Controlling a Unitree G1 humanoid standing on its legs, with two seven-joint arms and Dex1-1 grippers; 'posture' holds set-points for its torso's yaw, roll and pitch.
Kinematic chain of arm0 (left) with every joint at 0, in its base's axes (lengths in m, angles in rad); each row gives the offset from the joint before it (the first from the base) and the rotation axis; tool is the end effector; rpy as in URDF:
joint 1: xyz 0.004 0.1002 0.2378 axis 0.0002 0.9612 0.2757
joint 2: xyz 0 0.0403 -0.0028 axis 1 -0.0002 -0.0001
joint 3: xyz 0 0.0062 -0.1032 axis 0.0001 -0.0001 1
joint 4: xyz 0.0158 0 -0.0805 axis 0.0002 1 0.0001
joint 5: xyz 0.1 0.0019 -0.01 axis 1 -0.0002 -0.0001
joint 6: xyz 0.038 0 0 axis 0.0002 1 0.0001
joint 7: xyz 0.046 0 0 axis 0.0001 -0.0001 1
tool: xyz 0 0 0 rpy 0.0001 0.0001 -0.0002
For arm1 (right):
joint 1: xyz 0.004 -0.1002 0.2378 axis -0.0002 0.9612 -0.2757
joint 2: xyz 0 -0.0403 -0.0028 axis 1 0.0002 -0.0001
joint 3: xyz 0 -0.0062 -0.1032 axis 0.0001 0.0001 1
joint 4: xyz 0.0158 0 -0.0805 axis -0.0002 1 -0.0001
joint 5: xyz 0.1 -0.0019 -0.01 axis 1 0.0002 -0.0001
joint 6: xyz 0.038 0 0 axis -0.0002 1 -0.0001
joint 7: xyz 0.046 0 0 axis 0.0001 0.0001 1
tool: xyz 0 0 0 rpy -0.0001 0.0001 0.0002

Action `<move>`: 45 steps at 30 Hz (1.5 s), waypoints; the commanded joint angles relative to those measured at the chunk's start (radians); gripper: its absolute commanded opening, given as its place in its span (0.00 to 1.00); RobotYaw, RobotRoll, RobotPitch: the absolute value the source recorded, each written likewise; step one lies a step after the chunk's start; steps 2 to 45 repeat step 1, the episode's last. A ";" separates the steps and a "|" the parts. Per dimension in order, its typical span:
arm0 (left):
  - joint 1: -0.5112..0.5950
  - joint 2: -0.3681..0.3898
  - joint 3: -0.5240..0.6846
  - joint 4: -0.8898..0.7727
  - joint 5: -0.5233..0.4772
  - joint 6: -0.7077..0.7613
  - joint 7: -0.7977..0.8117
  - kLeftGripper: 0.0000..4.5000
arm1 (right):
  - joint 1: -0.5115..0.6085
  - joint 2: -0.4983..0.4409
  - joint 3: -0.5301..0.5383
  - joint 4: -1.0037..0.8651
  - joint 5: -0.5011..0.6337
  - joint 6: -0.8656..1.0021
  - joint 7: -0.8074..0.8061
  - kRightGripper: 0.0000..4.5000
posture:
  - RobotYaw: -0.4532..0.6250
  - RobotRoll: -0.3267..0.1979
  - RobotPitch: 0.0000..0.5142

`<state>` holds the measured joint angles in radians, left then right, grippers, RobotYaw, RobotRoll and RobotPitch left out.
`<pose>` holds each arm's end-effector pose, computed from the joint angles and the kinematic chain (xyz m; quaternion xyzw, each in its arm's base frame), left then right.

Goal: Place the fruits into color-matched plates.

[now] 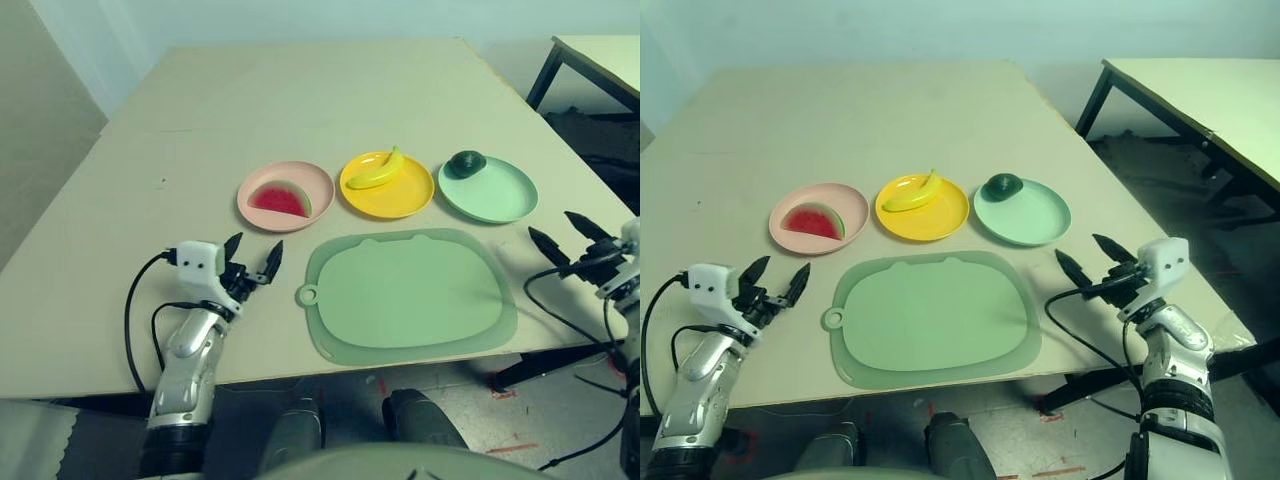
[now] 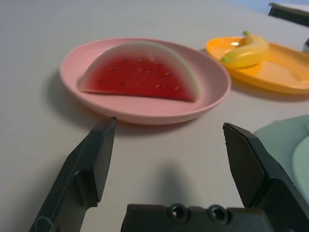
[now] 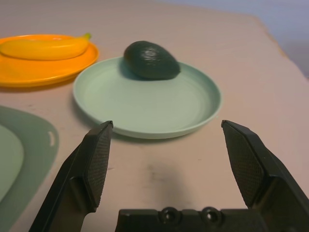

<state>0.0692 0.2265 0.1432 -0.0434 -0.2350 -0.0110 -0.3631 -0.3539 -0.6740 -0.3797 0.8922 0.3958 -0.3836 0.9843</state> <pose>0.1874 0.2215 0.0501 0.0020 -0.0095 -0.1071 0.9942 0.2165 -0.3739 0.0816 -0.0770 -0.0271 0.1681 0.9824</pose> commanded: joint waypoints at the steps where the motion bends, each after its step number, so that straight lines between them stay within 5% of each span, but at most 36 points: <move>1: 0.019 0.000 -0.017 -0.018 0.020 -0.001 0.007 0.99 | -0.009 -0.012 -0.013 0.038 -0.004 -0.016 0.013 1.00 | 0.28 0.62 0.15; 45: 0.019 0.000 -0.017 -0.018 0.020 -0.001 0.007 0.99 | -0.009 -0.012 -0.013 0.038 -0.004 -0.016 0.013 1.00 | 0.28 0.62 0.15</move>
